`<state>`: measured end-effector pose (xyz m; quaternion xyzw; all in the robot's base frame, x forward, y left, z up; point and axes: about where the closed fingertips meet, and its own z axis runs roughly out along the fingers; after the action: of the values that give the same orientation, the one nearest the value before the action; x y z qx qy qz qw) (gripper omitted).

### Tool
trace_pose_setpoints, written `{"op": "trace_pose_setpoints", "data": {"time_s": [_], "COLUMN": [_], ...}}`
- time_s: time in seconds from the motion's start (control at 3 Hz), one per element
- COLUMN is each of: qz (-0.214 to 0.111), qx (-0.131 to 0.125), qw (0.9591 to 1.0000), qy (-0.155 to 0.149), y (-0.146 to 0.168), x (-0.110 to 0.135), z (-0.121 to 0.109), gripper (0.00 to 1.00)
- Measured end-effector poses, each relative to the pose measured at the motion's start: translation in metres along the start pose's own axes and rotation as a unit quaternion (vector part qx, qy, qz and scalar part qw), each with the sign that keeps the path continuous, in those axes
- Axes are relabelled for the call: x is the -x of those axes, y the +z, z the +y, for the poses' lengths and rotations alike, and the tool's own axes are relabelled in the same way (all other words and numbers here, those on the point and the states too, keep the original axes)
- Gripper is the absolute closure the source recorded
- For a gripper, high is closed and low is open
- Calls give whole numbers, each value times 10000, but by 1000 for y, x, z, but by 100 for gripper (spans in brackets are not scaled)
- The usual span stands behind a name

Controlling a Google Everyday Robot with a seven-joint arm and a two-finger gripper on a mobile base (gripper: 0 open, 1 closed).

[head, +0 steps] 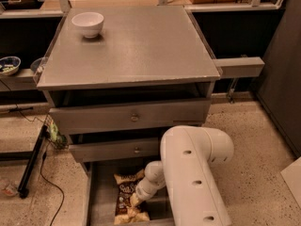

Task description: Pick brown chip bag from bottom drawer and place on counter

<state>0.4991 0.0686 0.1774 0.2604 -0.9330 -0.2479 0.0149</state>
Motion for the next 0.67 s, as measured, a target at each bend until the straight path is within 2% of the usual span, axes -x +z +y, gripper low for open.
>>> {"op": "trace_pose_setpoints", "data": {"time_s": [0.33, 0.67], "qz": [0, 0], "qx": [0, 0], "qw": [10000, 10000], "qy": [0, 0], "y": [0, 0], "x": [0, 0], "z": [0, 0], "gripper": [81, 58]}}
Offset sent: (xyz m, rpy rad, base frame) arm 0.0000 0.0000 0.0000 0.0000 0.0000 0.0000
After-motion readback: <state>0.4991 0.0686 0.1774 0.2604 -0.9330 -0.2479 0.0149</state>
